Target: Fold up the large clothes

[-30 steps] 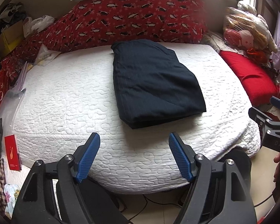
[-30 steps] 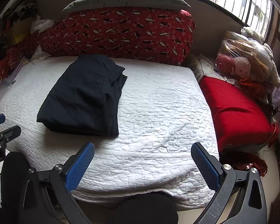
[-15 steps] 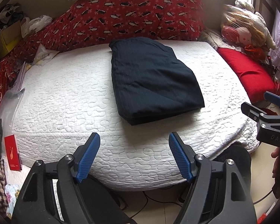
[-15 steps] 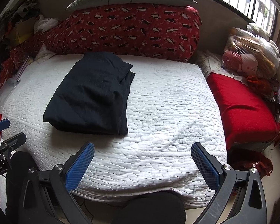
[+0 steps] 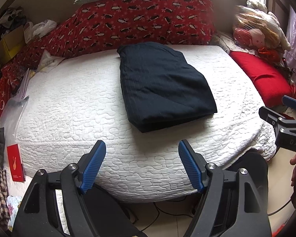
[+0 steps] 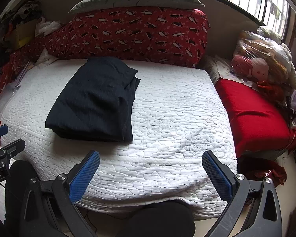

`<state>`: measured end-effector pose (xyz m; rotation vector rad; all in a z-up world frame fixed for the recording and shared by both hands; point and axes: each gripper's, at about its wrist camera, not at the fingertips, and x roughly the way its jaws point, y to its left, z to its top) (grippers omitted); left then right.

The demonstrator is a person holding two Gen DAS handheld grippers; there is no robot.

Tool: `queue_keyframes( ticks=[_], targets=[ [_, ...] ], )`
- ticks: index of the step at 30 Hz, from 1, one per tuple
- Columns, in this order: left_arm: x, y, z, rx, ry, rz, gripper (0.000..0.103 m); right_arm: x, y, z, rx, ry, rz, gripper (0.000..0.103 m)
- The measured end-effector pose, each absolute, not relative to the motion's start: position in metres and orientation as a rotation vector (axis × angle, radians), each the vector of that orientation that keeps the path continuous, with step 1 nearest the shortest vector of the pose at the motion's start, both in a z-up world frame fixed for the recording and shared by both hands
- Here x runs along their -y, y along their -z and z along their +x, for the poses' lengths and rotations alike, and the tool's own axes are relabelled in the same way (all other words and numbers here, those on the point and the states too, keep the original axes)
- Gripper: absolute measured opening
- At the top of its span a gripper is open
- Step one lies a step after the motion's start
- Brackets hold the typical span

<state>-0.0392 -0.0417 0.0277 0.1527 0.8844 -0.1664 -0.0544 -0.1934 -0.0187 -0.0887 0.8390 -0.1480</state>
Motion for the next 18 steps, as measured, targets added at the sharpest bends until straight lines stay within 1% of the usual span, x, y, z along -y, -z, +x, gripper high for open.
queue_keyframes(
  ticks=[4,18],
  targets=[
    [0.043,-0.027,-0.045,-0.855,0.162,0.156,0.076,0.194,0.018,-0.056,-0.832,0.148,-0.078,0.103],
    [0.054,-0.024,-0.05,-0.859,0.195,0.146,0.076,0.196,0.021,-0.059,-0.837,0.139,-0.062,0.103]
  ],
)
